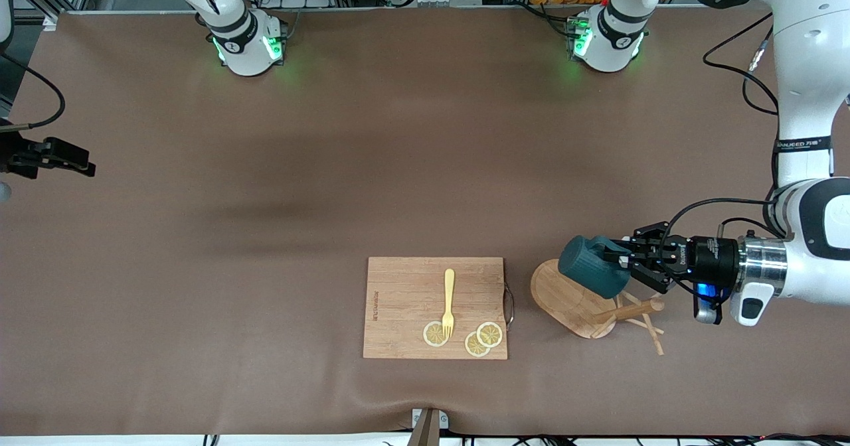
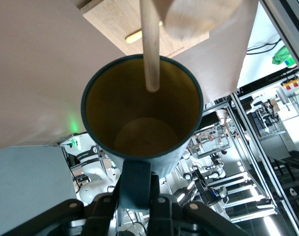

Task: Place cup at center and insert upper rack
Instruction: 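Hang the mug onto a mug tree peg with the left gripper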

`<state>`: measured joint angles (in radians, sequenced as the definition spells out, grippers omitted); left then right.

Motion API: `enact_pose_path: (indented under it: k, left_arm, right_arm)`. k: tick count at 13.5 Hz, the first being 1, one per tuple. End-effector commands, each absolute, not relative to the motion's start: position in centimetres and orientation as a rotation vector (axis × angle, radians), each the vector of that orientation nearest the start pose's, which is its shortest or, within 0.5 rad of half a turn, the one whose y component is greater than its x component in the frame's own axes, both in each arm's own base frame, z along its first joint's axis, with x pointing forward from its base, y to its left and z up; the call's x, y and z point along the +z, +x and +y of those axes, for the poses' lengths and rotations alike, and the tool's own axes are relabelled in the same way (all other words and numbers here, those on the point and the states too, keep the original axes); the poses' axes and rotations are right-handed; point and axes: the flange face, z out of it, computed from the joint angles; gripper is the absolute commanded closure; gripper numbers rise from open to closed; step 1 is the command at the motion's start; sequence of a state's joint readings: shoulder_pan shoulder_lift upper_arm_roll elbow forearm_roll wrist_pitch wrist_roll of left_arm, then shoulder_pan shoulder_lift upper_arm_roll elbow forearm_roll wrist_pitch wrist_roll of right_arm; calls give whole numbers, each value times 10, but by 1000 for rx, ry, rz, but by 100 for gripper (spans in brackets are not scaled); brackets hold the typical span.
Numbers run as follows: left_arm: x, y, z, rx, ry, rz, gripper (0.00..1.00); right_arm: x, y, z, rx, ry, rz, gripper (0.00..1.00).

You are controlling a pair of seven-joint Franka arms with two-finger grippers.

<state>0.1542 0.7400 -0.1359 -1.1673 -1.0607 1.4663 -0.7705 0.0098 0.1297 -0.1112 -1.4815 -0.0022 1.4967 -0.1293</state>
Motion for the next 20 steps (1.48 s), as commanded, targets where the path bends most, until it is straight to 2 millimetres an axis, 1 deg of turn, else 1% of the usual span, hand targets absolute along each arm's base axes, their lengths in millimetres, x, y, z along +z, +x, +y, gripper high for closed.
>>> enact_pose_path:
  k: [1, 3, 5, 10, 12, 13, 14, 18, 19, 20]
  left_arm:
    - [391, 723, -34, -874, 1782, 898, 100]
    - [387, 724, -31, -853, 1769, 868, 100]
    - [376, 726, -22, -820, 1768, 846, 100]
    - [370, 729, -20, -815, 1729, 839, 100]
    - [365, 727, -18, -817, 1725, 837, 100]
    - [362, 727, -11, -800, 1732, 839, 100]
    - [359, 727, -9, -796, 1727, 839, 100]
    - [343, 724, -6, -813, 1696, 843, 100]
    - [340, 723, -7, -819, 1686, 847, 96]
    - [340, 723, -6, -819, 1683, 846, 84]
  right_arm:
    - [592, 575, -55, 222, -3136, -19, 0]
    - [592, 575, -55, 220, -3136, -21, 0]
    - [591, 575, -56, 222, -3135, -19, 0]
    - [589, 576, -56, 227, -3135, -19, 0]
    - [588, 576, -54, 232, -3134, -23, 0]
    - [588, 576, -54, 232, -3134, -23, 0]
    - [586, 577, -53, 234, -3134, -26, 0]
    - [586, 577, -54, 237, -3134, -26, 0]
    - [586, 577, -53, 237, -3134, -28, 0]
    - [586, 577, -53, 234, -3134, -28, 0]
